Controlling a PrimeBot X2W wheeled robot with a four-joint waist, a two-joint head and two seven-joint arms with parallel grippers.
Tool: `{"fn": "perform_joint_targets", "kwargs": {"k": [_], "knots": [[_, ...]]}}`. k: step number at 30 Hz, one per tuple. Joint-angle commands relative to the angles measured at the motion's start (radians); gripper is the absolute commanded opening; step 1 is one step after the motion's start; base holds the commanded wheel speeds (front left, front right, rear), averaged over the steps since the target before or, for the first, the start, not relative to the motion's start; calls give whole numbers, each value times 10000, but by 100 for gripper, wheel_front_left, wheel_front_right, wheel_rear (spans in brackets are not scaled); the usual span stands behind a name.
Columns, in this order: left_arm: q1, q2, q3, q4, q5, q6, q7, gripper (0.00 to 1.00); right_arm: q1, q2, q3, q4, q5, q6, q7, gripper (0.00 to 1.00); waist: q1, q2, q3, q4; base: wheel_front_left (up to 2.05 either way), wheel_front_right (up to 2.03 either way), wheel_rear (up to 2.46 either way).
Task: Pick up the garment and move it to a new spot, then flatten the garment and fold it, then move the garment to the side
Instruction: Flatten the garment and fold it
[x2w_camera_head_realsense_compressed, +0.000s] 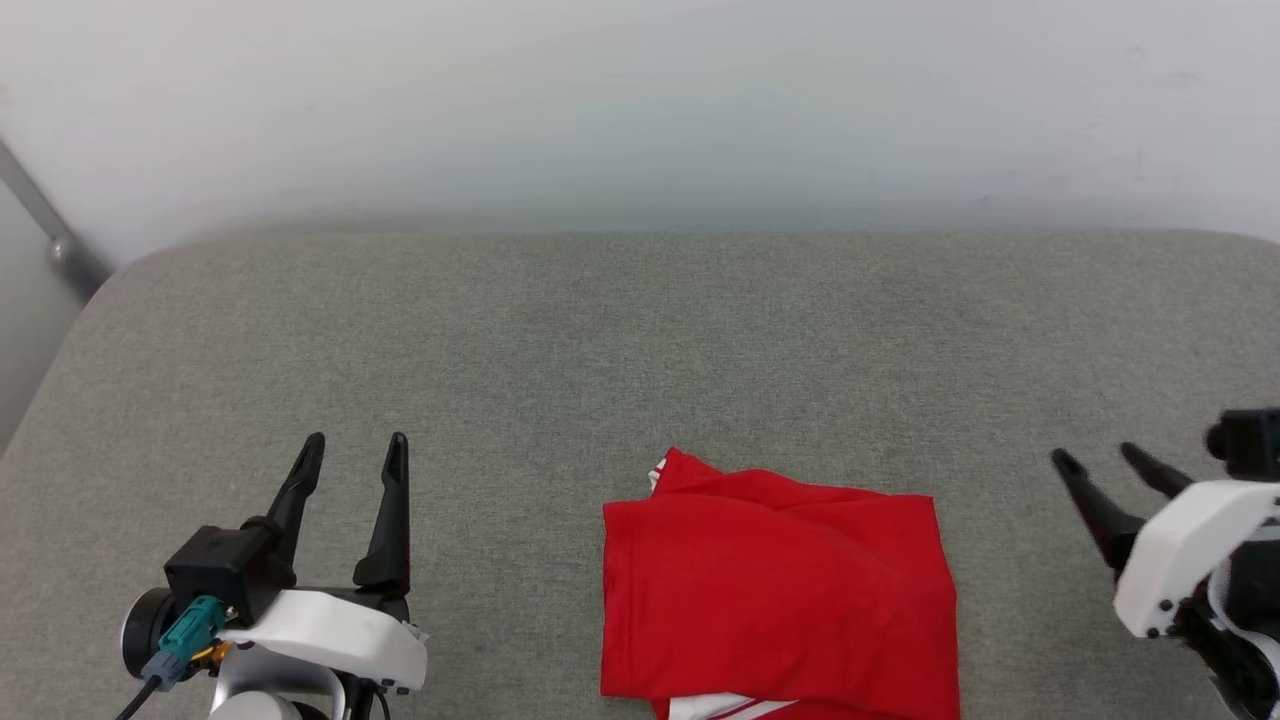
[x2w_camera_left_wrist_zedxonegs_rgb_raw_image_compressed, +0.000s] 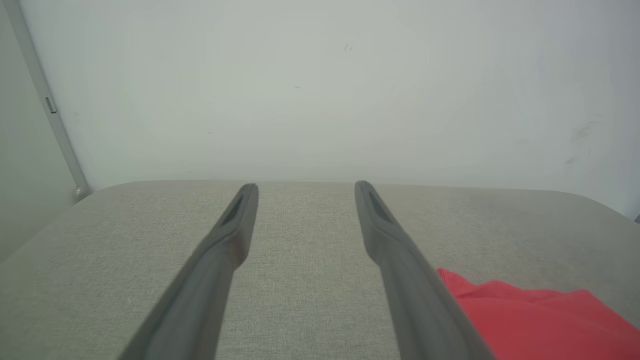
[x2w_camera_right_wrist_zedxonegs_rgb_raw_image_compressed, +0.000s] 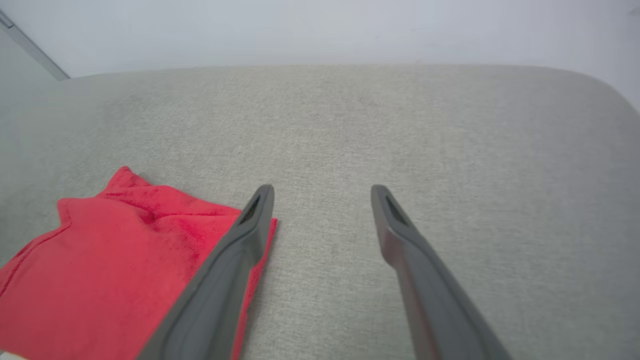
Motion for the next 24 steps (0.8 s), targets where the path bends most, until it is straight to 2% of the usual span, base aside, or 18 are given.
{"fn": "perform_joint_targets", "kwargs": {"k": [1,5,9,16,24], "knots": [[105,-31,-6,-36,-52,24,-12,100,385,67,-552,-213,-584,-4,-482,100,0,0,-59,-49,0,0,0],[250,-3,76,-39,-122,121,-31,100,965,531,-1847,-994,-1899,-4,-1722,100,0,0,-113,-175,0,0,0],[383,50,90,-5,-109,195,-36,100,1492,1160,-2319,-1803,-2617,-4,-2915,100,0,0,-211,-242,0,0,0],[690,111,-9,133,-54,297,20,100,2454,1712,-1974,-2690,-3229,-4,-4251,100,0,0,-483,-292,0,0,0],[910,212,-104,203,-32,385,99,100,3480,2259,-1626,-3307,-3660,-4,-4445,100,0,0,-691,-277,0,0,0]]}}
